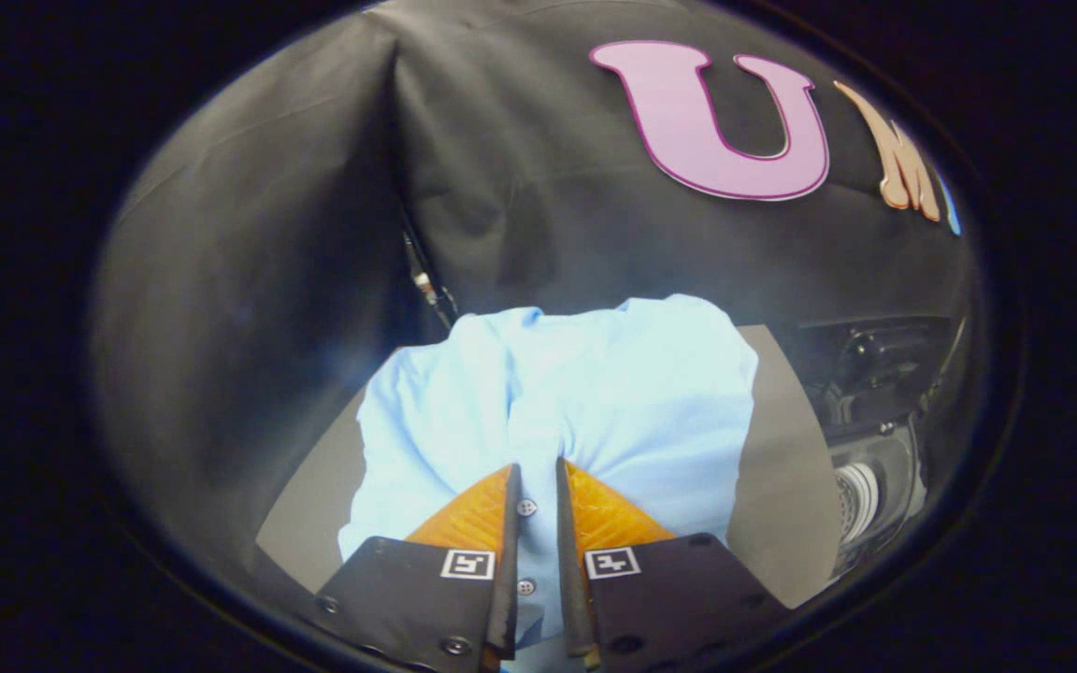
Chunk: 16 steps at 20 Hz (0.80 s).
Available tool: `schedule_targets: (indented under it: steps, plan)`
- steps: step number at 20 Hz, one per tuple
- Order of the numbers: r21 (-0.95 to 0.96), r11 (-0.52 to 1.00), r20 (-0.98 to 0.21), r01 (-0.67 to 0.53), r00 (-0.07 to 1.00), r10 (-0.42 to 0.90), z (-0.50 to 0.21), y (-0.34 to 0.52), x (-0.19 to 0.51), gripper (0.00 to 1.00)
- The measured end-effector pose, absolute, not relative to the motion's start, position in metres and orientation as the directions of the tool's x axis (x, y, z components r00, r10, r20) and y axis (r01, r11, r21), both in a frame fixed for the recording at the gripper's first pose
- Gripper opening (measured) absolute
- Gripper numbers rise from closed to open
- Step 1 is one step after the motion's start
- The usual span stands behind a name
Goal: Put the clothes into the washing machine and then close the washing machine lid.
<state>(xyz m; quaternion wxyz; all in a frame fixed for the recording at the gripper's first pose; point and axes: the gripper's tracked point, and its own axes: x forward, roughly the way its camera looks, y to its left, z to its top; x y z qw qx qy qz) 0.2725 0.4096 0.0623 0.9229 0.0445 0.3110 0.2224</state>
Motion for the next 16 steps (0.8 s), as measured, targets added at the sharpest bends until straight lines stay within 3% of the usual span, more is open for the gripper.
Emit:
schedule_targets:
  steps: [2, 5, 12, 16]
  plan:
    - [0.233, 0.889, -0.503, -0.395, 0.734, 0.457, 0.084, 0.393, 0.264, 0.21]
    - [0.305, 0.869, -0.432, -0.389, 0.757, 0.490, 0.119, 0.370, 0.262, 0.01]
    - [0.197, 0.904, -0.226, -0.381, 0.879, 0.420, 0.228, 0.299, 0.258, 0.01]
    - [0.133, 0.942, -0.103, -0.307, 0.941, 0.321, 0.252, 0.247, 0.264, 0.00]
